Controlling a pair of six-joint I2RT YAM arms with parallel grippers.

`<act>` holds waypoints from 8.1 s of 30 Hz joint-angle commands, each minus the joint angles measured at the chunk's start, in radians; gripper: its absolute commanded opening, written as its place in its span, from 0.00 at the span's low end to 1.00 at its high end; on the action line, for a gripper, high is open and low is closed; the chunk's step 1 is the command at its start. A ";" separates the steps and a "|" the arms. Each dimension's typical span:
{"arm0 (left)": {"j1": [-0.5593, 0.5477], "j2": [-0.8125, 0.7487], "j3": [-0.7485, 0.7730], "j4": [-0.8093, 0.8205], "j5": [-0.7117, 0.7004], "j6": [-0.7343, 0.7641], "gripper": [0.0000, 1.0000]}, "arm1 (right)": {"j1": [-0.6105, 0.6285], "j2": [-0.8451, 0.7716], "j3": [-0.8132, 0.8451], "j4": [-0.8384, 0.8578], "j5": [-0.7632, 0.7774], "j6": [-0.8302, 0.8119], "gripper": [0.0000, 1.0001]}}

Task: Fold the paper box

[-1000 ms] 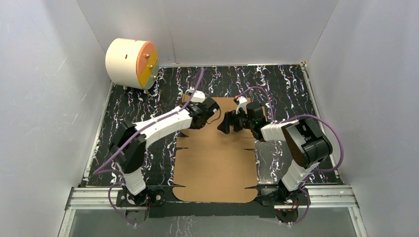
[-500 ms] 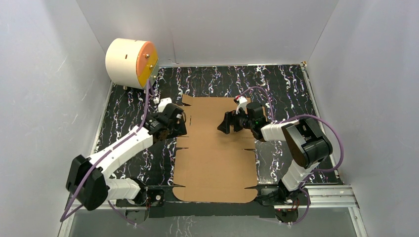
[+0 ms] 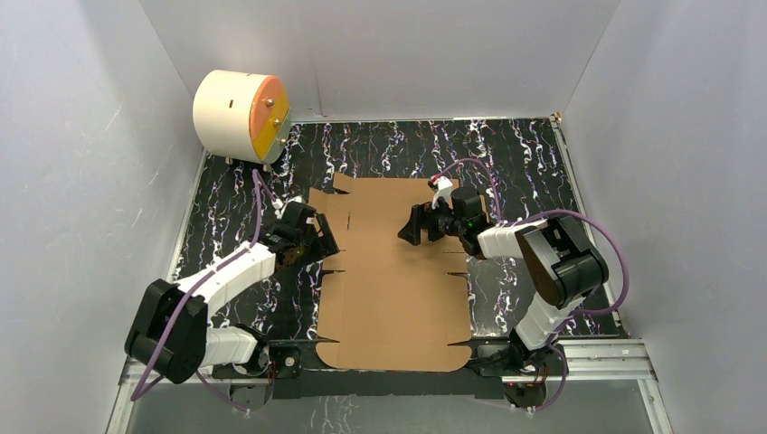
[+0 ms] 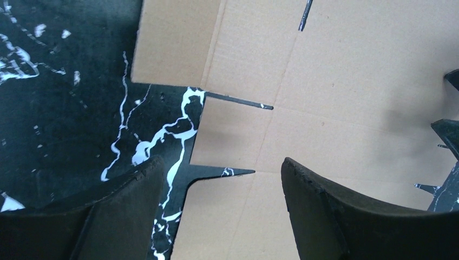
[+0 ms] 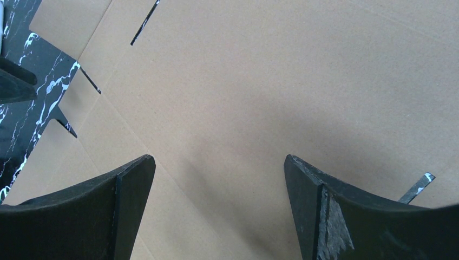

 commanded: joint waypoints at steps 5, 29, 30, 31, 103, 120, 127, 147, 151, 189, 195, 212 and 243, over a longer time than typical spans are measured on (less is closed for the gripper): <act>0.014 0.066 -0.030 0.116 0.096 -0.011 0.77 | 0.005 0.022 -0.002 -0.023 -0.019 0.002 0.99; 0.013 0.066 0.023 0.147 0.251 -0.023 0.58 | 0.006 0.028 0.002 -0.022 -0.018 0.003 0.99; 0.013 0.057 0.025 0.144 0.248 -0.027 0.56 | 0.006 0.028 0.001 -0.023 -0.019 0.003 0.99; 0.013 0.049 0.025 0.143 0.247 -0.031 0.56 | 0.006 0.027 0.002 -0.023 -0.018 0.003 0.99; -0.469 0.449 0.554 -0.381 -0.539 0.010 0.12 | 0.006 -0.008 0.044 -0.087 -0.002 -0.013 0.99; -0.156 0.104 0.407 -0.008 -0.158 0.168 0.59 | -0.031 -0.105 0.382 -0.537 0.220 -0.116 0.99; -0.055 0.257 0.498 0.085 0.037 0.192 0.77 | -0.139 -0.061 0.493 -0.659 0.272 -0.126 0.98; -0.019 0.734 0.800 0.140 0.205 0.333 0.84 | -0.386 0.267 0.709 -0.705 0.014 -0.001 0.96; -0.019 0.776 0.825 0.135 0.208 0.349 0.84 | -0.385 0.311 0.740 -0.708 0.001 0.009 0.94; -0.020 0.848 0.780 0.115 0.180 0.317 0.81 | -0.363 0.289 0.796 -0.777 0.140 -0.007 0.69; -0.019 0.853 0.782 0.114 0.183 0.313 0.81 | -0.338 0.336 0.852 -0.824 0.176 -0.034 0.72; -0.019 0.852 0.781 0.108 0.181 0.309 0.81 | -0.276 0.396 0.892 -0.897 0.298 -0.049 0.74; -0.020 0.836 0.762 0.112 0.182 0.297 0.81 | -0.266 0.375 0.957 -0.961 0.400 -0.094 0.84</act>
